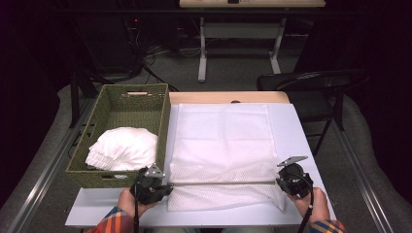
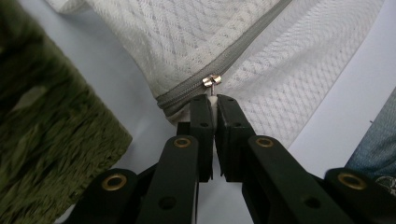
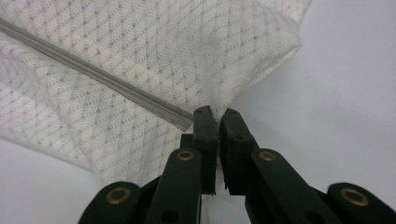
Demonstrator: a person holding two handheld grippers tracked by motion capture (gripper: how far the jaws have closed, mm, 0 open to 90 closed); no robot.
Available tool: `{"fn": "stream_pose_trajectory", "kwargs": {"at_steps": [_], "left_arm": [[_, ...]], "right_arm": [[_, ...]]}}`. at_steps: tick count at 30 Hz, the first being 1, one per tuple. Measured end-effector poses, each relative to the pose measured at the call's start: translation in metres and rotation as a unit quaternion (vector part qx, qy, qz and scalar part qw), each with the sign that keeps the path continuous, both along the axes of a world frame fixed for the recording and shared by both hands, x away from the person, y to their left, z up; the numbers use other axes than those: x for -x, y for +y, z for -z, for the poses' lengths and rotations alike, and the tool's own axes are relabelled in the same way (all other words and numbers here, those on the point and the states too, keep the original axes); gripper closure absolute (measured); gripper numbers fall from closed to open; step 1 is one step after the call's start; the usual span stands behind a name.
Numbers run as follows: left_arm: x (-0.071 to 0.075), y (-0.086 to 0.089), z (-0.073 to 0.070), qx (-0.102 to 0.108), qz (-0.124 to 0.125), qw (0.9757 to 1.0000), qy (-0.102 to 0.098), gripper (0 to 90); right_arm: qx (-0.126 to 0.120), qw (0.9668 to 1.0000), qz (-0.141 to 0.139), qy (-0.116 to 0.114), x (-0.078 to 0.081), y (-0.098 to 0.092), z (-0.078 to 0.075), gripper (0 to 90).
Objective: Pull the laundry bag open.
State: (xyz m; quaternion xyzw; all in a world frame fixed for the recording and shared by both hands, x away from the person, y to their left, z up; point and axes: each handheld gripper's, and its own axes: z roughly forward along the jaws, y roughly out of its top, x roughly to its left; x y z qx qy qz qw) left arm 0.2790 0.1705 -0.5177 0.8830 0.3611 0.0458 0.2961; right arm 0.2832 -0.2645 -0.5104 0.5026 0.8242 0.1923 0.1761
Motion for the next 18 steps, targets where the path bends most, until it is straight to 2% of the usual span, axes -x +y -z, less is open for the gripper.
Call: {"fn": "stream_pose_trajectory", "kwargs": {"at_steps": [7,9,13,15,16,18], "left_arm": [[0.000,0.009,0.001,-0.016,-0.016,0.9997,-0.002,86.2],[0.001,0.011,0.001,-0.025,-0.023,0.9994,-0.011,86.2],[0.001,0.013,0.001,-0.027,-0.027,0.9992,-0.013,86.2],[0.001,0.011,0.002,-0.037,-0.026,0.9989,-0.015,86.2],[0.000,0.011,0.003,-0.040,-0.026,0.9988,-0.014,86.1],[-0.001,0.011,0.005,-0.033,-0.023,0.9992,0.000,85.7]], "right_arm": [[0.005,1.0000,0.006,-0.001,0.000,-0.001,0.000,86.5],[0.010,0.9999,0.008,-0.003,0.000,-0.002,0.000,86.5],[0.008,0.9999,0.013,-0.007,0.001,-0.003,0.000,86.6],[0.015,0.9998,0.015,-0.004,0.000,-0.001,0.000,86.5],[0.014,0.9998,0.013,-0.001,0.000,-0.001,0.001,86.5],[0.008,0.9999,0.008,0.010,-0.001,-0.001,0.004,86.3]]}}
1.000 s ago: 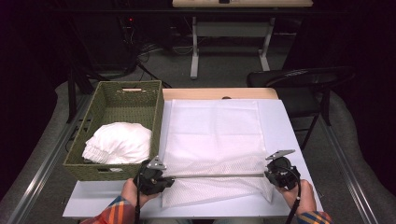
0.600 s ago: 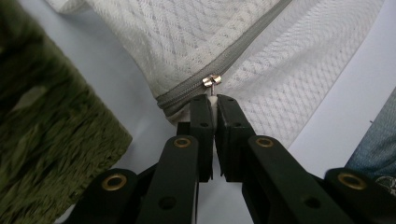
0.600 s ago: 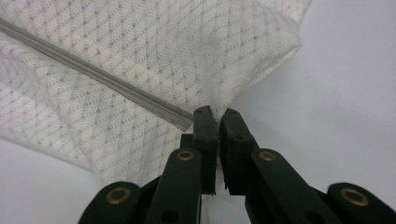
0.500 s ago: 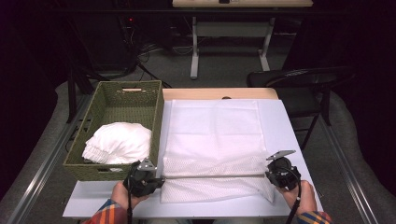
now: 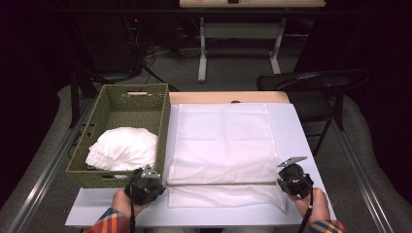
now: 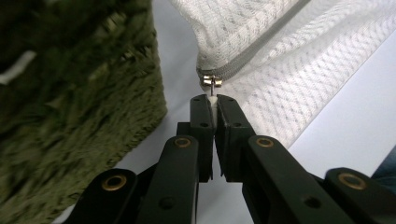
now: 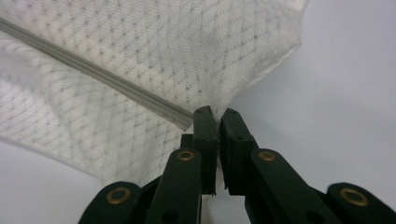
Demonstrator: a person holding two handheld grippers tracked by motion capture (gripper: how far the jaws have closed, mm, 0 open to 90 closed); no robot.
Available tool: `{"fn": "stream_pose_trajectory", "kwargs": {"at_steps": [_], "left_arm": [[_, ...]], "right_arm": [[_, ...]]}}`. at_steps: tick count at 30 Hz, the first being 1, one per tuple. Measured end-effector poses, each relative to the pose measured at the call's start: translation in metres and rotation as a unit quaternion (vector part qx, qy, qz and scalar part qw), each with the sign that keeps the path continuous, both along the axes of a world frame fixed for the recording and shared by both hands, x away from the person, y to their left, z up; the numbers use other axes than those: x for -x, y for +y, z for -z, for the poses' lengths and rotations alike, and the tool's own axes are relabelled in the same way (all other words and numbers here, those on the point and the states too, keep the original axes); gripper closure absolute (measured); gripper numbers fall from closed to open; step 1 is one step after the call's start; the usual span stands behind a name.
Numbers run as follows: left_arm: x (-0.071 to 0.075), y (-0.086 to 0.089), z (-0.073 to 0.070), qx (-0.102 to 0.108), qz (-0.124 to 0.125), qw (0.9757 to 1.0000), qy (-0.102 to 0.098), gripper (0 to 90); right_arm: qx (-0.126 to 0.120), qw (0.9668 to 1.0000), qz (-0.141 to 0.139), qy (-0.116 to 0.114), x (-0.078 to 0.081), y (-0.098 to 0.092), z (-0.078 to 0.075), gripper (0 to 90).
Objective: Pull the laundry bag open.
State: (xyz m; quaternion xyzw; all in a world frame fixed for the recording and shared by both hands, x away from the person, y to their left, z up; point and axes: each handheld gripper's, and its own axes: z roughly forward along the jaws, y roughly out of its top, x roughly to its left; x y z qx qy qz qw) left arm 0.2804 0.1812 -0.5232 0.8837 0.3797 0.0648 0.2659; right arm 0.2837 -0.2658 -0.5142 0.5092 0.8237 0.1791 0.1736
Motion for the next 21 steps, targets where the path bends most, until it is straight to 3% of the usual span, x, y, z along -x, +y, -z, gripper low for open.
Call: {"fn": "stream_pose_trajectory", "kwargs": {"at_steps": [3,8,13,18,21], "left_arm": [[0.001,-0.002,0.002,0.004,0.004,0.9999,0.011,84.1],[0.002,-0.003,0.002,0.020,0.015,0.9993,0.028,73.1],[0.004,-0.009,0.001,0.028,0.029,0.9990,0.021,65.4],[0.000,-0.013,0.006,0.031,0.032,0.9985,0.031,62.2],[0.000,-0.012,0.006,0.045,0.031,0.9980,0.032,60.8]], "right_arm": [[-0.002,0.9999,-0.008,0.006,0.000,0.001,0.001,86.0],[-0.008,0.9999,-0.009,0.008,0.001,0.000,0.000,85.2],[-0.008,0.9998,-0.012,0.012,0.000,-0.002,0.000,82.8],[-0.014,0.9997,-0.015,0.015,0.000,-0.003,0.001,74.7],[-0.020,0.9995,-0.019,0.017,0.001,-0.004,0.000,68.4]]}}
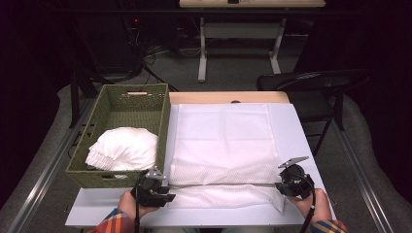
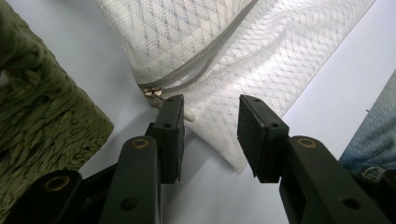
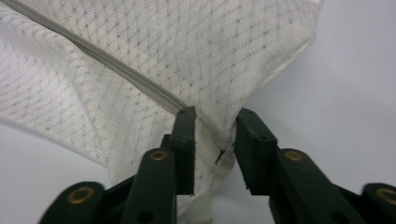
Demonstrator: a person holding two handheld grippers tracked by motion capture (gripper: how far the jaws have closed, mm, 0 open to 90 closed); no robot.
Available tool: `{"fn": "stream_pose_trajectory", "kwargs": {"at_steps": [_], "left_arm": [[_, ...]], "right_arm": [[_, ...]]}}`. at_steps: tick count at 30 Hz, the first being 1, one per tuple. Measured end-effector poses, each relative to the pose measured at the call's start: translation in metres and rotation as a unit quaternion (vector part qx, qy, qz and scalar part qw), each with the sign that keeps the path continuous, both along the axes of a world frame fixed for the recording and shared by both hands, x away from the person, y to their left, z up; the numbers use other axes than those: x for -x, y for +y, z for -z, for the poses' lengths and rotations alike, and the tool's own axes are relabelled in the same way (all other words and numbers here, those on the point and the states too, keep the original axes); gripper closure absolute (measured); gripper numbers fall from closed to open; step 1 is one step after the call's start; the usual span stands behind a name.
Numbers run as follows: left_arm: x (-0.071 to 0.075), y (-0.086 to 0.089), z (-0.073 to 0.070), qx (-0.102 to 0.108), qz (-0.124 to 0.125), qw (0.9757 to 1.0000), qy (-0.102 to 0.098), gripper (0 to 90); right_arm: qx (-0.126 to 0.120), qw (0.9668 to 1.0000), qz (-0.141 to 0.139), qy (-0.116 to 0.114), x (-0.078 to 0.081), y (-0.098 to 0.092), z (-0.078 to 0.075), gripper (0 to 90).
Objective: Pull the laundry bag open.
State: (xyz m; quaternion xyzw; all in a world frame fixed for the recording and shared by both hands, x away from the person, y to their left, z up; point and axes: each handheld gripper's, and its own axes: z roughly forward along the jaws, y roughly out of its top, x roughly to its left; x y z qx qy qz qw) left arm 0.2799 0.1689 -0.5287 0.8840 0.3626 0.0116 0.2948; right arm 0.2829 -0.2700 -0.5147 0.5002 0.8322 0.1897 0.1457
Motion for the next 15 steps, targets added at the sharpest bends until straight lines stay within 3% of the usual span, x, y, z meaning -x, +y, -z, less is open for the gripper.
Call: {"fn": "stream_pose_trajectory", "kwargs": {"at_steps": [4,8,12,15], "left_arm": [[-0.002,-0.003,0.002,0.011,0.001,0.9999,0.009,58.1],[0.002,-0.002,-0.003,-0.002,0.013,0.9999,-0.003,44.6],[0.008,0.003,-0.009,-0.005,0.016,0.9997,-0.016,33.1],[0.014,0.005,-0.014,-0.014,0.025,0.9992,-0.028,26.1]], "right_arm": [[-0.007,0.9999,-0.008,0.007,-0.001,0.001,0.000,57.2],[-0.020,0.9996,-0.014,-0.012,0.002,-0.003,-0.006,46.0],[-0.027,0.9991,-0.013,-0.030,0.009,-0.006,-0.014,23.1],[-0.029,0.9987,-0.018,-0.038,0.011,-0.004,-0.019,13.6]]}}
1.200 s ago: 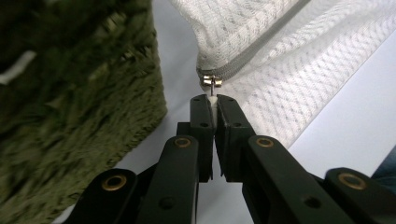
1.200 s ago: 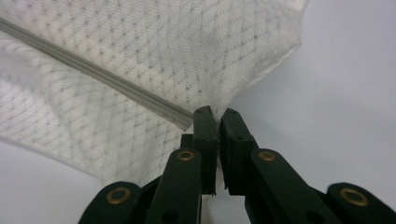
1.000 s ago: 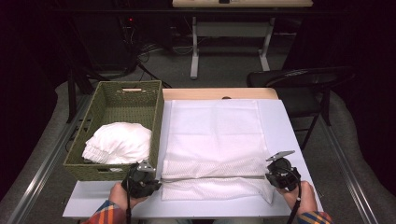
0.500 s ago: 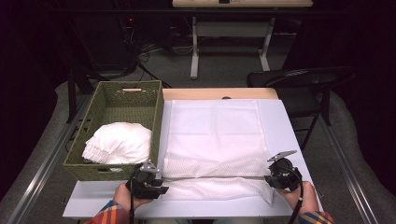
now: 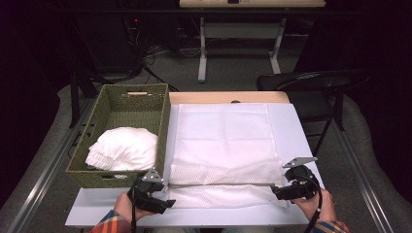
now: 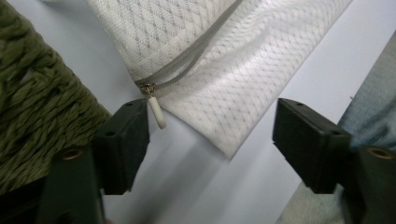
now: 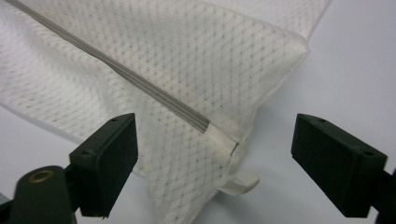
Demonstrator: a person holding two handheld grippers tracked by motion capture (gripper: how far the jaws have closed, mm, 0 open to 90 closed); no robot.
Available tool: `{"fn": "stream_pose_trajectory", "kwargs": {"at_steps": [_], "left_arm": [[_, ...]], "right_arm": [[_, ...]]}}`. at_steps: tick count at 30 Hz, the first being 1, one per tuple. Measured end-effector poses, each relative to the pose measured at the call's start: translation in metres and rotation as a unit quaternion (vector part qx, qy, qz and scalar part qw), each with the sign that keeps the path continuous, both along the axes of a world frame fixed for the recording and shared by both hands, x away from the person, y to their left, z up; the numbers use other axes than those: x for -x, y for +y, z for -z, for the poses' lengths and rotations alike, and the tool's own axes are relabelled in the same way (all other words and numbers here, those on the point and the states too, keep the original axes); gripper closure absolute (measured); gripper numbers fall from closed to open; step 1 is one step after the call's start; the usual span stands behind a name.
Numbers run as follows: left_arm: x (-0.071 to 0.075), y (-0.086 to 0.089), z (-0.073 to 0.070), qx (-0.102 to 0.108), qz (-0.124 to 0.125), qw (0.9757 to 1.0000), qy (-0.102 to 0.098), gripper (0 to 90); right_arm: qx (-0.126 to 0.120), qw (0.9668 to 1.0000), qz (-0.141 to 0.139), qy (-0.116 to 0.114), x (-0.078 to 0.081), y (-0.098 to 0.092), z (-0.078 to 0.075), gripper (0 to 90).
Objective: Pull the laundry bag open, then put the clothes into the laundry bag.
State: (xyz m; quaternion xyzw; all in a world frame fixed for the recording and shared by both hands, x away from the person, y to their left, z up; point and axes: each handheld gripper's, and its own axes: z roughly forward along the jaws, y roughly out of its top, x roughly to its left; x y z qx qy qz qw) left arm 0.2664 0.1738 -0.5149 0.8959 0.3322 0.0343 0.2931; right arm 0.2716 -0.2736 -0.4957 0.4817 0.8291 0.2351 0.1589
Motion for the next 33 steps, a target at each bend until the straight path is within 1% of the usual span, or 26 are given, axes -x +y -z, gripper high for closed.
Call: {"fn": "stream_pose_trajectory", "kwargs": {"at_steps": [1,4,5,8,10,14,15,19,20,23,24,26,27,28,30,33], "left_arm": [[0.002,0.001,-0.001,-0.002,0.001,1.0000,-0.004,23.7],[0.007,0.004,-0.005,-0.003,-0.001,0.9999,-0.011,15.9],[0.009,0.005,-0.006,-0.003,-0.003,0.9999,-0.016,15.2],[0.010,0.009,-0.008,-0.006,-0.009,0.9998,-0.019,13.0],[0.012,0.011,-0.009,-0.011,-0.012,0.9996,-0.022,11.3],[0.013,0.015,-0.009,-0.015,-0.017,0.9995,-0.023,7.4],[0.014,0.016,-0.008,-0.014,-0.020,0.9994,-0.022,6.8],[0.015,0.018,-0.007,-0.026,-0.019,0.9993,-0.020,4.4],[0.015,0.018,-0.006,-0.024,-0.019,0.9994,-0.013,3.8],[0.015,0.018,-0.004,-0.029,-0.019,0.9993,-0.014,2.9],[0.014,0.018,-0.004,-0.029,-0.021,0.9993,-0.013,2.6],[0.014,0.020,-0.004,-0.026,-0.023,0.9993,-0.013,2.0],[0.013,0.020,-0.003,-0.027,-0.027,0.9991,-0.016,1.8],[0.013,0.021,-0.003,-0.025,-0.027,0.9992,-0.013,1.5],[0.012,0.022,-0.003,-0.026,-0.029,0.9991,-0.017,0.9],[0.012,0.022,-0.002,-0.023,-0.030,0.9992,-0.016,0.6]], "right_arm": [[-0.003,1.0000,-0.004,-0.004,0.001,0.001,-0.001,12.9],[-0.002,0.9998,-0.017,-0.010,0.003,0.006,-0.005,5.5],[-0.006,0.9997,-0.019,-0.013,0.003,0.007,-0.005,4.4],[-0.001,0.9994,-0.029,-0.019,0.006,0.012,-0.008,0.0],[-0.001,0.9989,-0.037,-0.030,0.007,0.014,-0.010,0.0],[-0.007,0.9981,-0.049,-0.036,0.006,0.018,-0.011,0.0],[-0.010,0.9982,-0.047,-0.034,0.006,0.019,-0.011,0.0],[-0.011,0.9976,-0.061,-0.032,0.003,0.024,-0.009,0.0],[-0.010,0.9976,-0.062,-0.030,0.002,0.025,-0.009,0.0],[-0.009,0.9971,-0.070,-0.028,0.001,0.028,-0.009,0.0],[-0.010,0.9966,-0.077,-0.029,0.001,0.029,-0.009,0.0],[-0.009,0.9966,-0.077,-0.027,0.000,0.031,-0.009,0.0],[-0.010,0.9964,-0.080,-0.028,-0.001,0.032,-0.008,0.0],[-0.009,0.9962,-0.083,-0.025,-0.002,0.033,-0.009,0.0],[-0.009,0.9960,-0.085,-0.026,-0.002,0.036,-0.009,0.0],[-0.007,0.9956,-0.090,-0.026,-0.005,0.041,-0.009,0.0]]}}
